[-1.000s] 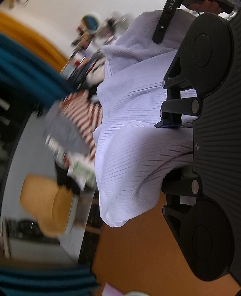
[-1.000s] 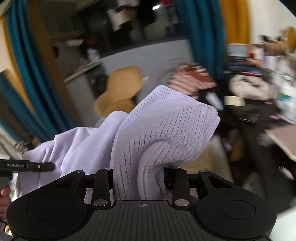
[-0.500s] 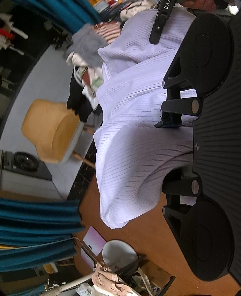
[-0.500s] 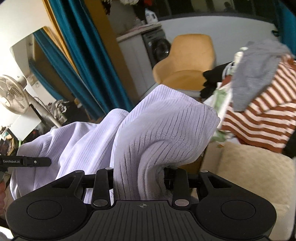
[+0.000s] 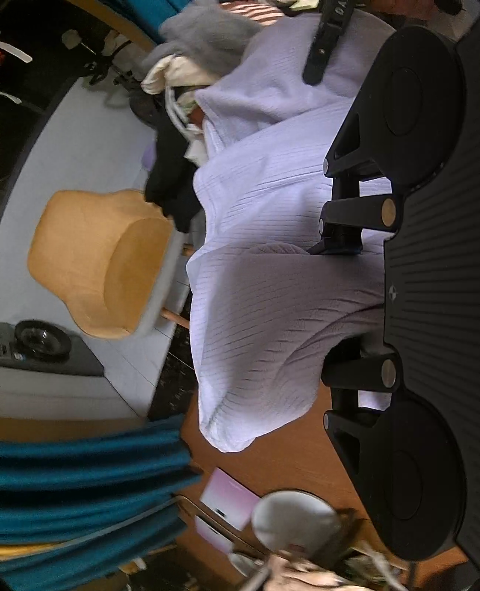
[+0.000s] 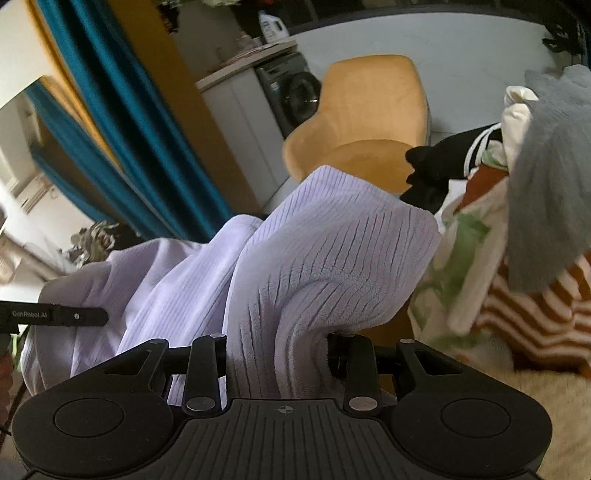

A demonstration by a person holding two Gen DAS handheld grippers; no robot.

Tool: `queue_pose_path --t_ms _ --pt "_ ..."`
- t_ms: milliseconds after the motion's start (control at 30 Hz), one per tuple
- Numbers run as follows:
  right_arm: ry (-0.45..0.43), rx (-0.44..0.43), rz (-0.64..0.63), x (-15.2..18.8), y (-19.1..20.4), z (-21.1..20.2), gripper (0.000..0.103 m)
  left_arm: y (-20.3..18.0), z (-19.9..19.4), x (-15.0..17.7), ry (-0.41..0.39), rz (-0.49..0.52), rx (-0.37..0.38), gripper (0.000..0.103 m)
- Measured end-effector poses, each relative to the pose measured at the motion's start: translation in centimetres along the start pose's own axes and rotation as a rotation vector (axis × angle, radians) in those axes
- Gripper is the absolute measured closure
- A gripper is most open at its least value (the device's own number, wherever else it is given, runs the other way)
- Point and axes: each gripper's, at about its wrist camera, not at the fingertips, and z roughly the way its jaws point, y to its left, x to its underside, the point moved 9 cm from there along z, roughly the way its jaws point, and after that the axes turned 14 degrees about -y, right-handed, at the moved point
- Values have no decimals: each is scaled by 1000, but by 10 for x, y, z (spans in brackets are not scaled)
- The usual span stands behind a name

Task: Fold clothes
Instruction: 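Carry the held bundle with both tools over to the tan chair seat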

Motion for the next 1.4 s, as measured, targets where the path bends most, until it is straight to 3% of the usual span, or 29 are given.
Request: queue_pose_path --t_ms 200,400,633,833,1100,1400 --pt "-21 46 13 -52 -21 58 73 -1 60 -53 -7 9 40 67" --pt "-29 124 42 -89 -48 119 73 12 138 -96 36 19 109 67" --pt "-26 250 103 -132 -73 227 73 34 247 -173 86 77 205 67" --pt "-7 331 170 -177 -76 320 73 50 325 -247 118 186 254 67" --pt "-24 392 210 -216 -93 412 73 46 417 -305 127 252 272 67" --pt "24 382 178 -266 -181 531 73 17 539 -348 129 286 195 67"
